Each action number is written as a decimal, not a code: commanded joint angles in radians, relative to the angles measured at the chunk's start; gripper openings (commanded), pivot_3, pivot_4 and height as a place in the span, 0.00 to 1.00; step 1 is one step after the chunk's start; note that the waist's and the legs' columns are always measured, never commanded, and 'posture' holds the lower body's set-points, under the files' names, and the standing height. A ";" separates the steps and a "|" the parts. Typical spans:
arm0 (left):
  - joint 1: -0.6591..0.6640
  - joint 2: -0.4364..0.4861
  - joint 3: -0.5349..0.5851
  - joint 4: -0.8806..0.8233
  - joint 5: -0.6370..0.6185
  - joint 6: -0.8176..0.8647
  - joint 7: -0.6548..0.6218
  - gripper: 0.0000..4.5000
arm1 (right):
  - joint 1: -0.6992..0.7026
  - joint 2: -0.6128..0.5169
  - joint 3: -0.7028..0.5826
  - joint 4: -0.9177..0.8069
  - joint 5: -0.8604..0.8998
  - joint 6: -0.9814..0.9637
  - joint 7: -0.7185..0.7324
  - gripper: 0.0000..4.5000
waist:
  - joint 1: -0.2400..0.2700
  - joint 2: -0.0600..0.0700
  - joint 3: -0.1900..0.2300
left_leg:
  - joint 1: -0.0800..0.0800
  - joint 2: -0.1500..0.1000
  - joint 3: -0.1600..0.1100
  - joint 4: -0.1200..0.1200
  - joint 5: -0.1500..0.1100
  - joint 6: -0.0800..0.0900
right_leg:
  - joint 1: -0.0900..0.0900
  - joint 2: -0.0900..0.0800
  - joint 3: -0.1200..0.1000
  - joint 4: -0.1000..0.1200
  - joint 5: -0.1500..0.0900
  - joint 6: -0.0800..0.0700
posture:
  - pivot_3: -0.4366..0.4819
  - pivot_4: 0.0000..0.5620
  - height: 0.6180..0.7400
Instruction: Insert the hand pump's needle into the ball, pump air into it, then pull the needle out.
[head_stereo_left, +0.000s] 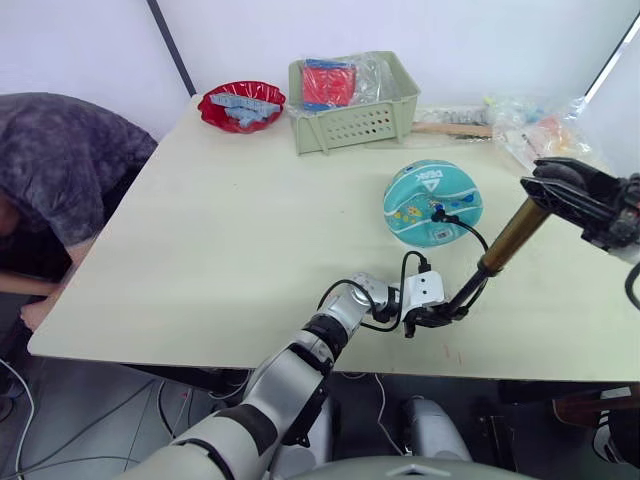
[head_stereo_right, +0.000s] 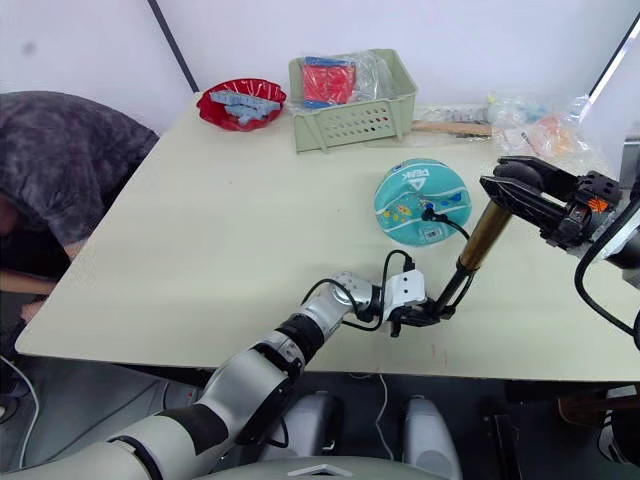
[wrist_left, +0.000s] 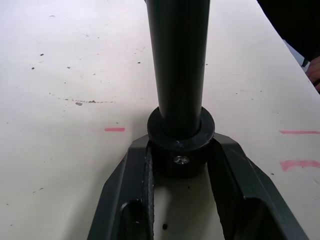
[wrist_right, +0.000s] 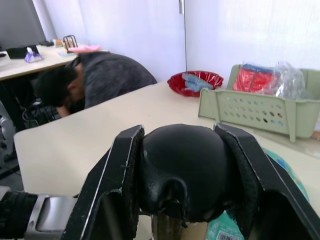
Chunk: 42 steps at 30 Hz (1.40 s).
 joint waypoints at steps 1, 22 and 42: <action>0.040 0.027 -0.030 0.067 0.040 0.030 -0.009 0.24 | -0.033 -0.020 -0.109 -0.017 0.023 -0.026 -0.012 0.38 | 0.000 0.000 0.000 | 0.000 0.000 0.000 0.000 0.000 0.000 | 0.000 0.000 0.000 0.000 0.000 0.000 | 0.48 0.27 0.98; 0.045 0.017 -0.045 0.056 0.049 0.027 -0.019 0.24 | 0.279 0.233 0.293 0.031 -0.485 -0.263 0.104 0.38 | -0.001 -0.007 -0.005 | 0.003 0.001 -0.003 -0.001 0.000 0.000 | 0.004 0.001 -0.003 -0.001 0.000 0.000 | 0.48 0.27 0.98; 0.035 0.025 -0.040 0.070 0.053 0.025 -0.025 0.24 | 0.183 0.183 0.128 -0.085 -0.366 -0.211 0.075 0.38 | 0.000 0.000 -0.001 | 0.001 0.000 -0.004 -0.001 0.000 0.000 | 0.003 0.001 -0.004 -0.003 0.000 0.000 | 0.48 0.27 0.98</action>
